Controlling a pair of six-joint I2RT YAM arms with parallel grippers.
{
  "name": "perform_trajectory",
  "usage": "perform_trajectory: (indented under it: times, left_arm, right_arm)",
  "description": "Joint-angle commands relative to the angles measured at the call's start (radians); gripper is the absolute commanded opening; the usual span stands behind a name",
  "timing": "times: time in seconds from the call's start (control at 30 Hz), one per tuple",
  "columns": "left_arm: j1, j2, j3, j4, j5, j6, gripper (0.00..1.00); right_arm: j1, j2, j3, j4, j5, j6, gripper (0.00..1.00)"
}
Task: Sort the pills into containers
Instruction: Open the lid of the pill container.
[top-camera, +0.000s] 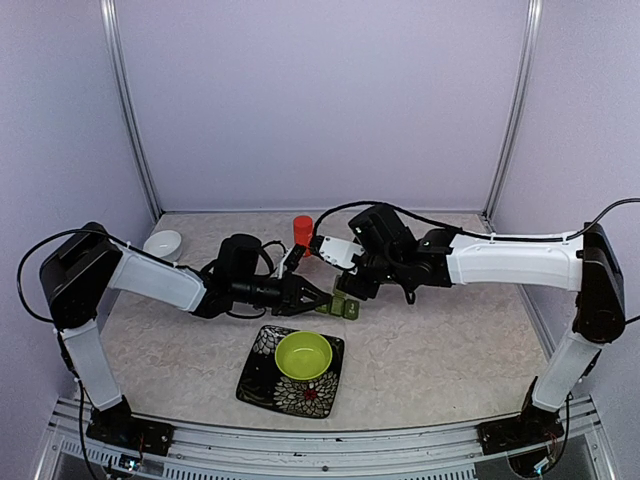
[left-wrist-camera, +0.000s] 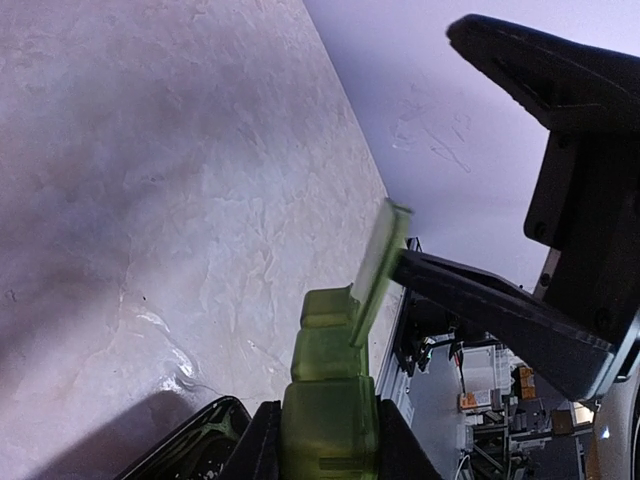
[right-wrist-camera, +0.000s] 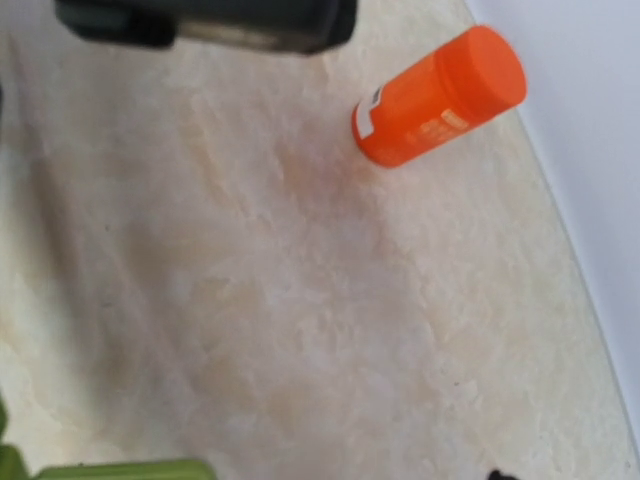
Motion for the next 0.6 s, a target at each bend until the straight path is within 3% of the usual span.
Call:
perform_trajectory:
  times: [0.0, 0.57]
  left_arm:
    - [-0.010, -0.009, 0.006, 0.029, 0.030, 0.018, 0.15]
    - [-0.036, -0.040, 0.028, 0.012, 0.047, 0.092, 0.15]
  right_arm:
    - [-0.022, 0.032, 0.001, 0.009, -0.008, 0.008, 0.71]
    - [-0.056, 0.063, 0.035, -0.122, -0.282, -0.030, 0.70]
